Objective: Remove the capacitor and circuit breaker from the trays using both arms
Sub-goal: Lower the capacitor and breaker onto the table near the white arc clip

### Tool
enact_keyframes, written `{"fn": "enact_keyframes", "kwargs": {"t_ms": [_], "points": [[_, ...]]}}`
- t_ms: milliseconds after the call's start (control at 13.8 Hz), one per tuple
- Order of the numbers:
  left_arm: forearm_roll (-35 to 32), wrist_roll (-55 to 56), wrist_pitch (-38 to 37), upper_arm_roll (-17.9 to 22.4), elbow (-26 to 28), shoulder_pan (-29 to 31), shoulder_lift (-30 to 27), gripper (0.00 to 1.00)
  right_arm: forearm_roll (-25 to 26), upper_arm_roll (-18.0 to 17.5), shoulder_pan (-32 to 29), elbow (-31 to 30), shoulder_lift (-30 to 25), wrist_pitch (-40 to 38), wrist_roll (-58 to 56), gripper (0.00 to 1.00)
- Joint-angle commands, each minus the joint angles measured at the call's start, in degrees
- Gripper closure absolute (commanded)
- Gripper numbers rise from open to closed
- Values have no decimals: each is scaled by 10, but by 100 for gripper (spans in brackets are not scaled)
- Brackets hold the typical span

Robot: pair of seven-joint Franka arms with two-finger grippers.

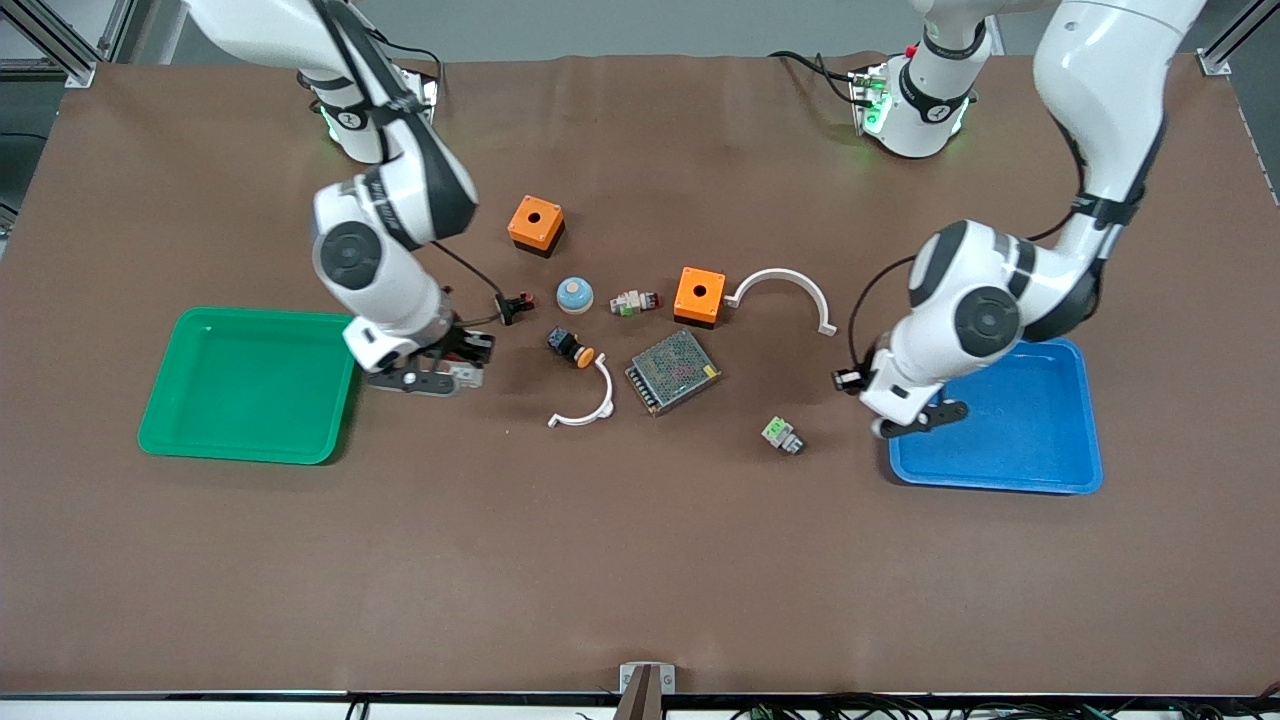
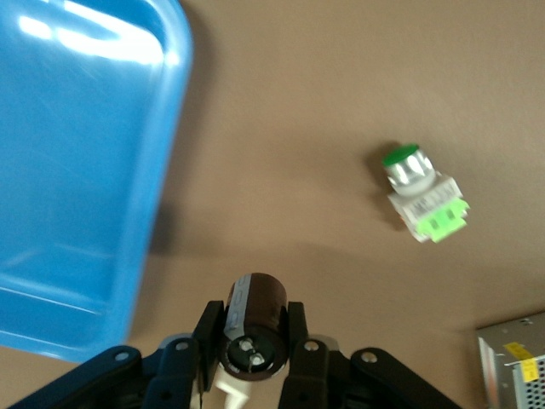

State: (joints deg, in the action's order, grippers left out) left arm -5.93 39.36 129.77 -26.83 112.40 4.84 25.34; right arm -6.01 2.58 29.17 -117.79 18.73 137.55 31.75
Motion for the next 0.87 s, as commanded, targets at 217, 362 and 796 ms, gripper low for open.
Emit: {"fn": "enact_keyframes", "kwargs": {"t_ms": [217, 362, 796], "points": [[-14, 103, 97, -2, 48, -36, 35, 100, -5, 8, 45, 65, 94, 40, 101, 100], [-14, 130, 99, 1, 46, -60, 44, 100, -3, 9, 56, 75, 108, 42, 107, 100], [-15, 134, 99, 3, 39, -58, 68, 50, 1, 10, 66, 86, 125, 42, 124, 99]]}}
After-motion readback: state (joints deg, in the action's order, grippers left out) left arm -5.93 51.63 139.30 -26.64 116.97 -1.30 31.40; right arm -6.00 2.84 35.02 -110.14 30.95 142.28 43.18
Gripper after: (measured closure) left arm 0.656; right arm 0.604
